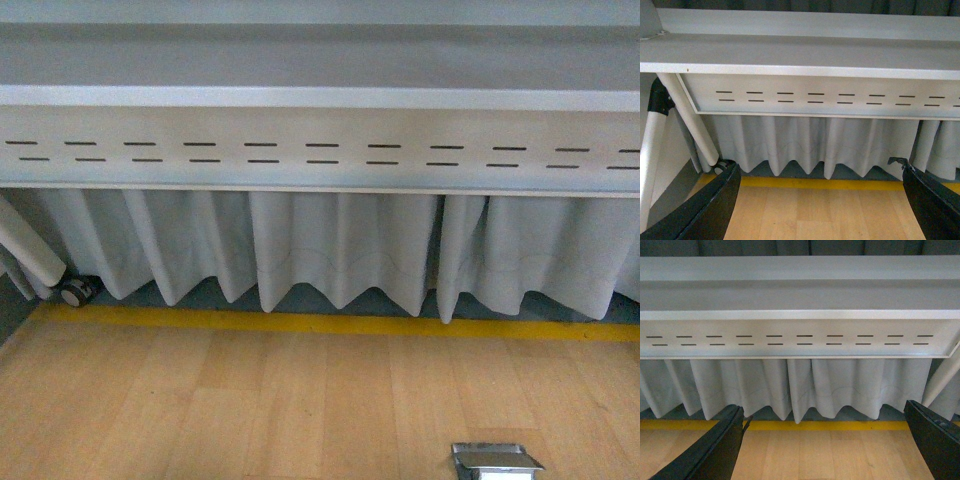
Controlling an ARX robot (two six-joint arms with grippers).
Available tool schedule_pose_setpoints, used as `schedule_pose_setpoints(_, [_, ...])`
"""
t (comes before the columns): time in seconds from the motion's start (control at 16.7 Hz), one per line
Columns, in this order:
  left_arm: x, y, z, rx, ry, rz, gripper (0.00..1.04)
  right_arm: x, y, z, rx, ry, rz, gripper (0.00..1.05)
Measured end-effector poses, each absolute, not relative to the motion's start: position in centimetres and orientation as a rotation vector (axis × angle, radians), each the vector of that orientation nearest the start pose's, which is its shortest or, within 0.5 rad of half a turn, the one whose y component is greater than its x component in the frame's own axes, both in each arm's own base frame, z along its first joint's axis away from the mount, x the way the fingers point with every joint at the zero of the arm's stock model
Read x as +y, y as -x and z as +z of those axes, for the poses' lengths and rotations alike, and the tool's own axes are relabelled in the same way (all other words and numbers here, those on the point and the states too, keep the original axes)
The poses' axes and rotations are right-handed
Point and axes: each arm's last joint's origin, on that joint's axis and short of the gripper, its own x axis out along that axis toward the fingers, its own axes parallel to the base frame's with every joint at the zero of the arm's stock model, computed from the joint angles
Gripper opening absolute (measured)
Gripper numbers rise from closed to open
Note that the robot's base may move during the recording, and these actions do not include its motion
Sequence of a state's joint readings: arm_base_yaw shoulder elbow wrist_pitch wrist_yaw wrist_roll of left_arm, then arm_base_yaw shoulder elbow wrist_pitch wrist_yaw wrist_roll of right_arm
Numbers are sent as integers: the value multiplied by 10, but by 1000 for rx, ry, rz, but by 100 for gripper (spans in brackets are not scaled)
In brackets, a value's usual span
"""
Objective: Open oven
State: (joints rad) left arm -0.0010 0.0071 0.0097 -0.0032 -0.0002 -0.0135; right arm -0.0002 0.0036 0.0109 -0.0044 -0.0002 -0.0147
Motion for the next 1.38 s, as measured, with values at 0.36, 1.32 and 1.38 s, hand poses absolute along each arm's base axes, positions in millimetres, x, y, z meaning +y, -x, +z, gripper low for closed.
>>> schedule_pose_setpoints(0.36, [0, -98, 166, 1, 14, 0, 98, 0, -97, 167, -3, 15, 0, 98])
schedule_pose_setpoints(1.32, [0, -98, 166, 1, 14, -1, 98, 0, -97, 167, -3, 15, 0, 98])
schedule_pose_setpoints(1.38, [0, -98, 166, 1, 14, -1, 98, 0, -97, 167, -3, 15, 0, 98])
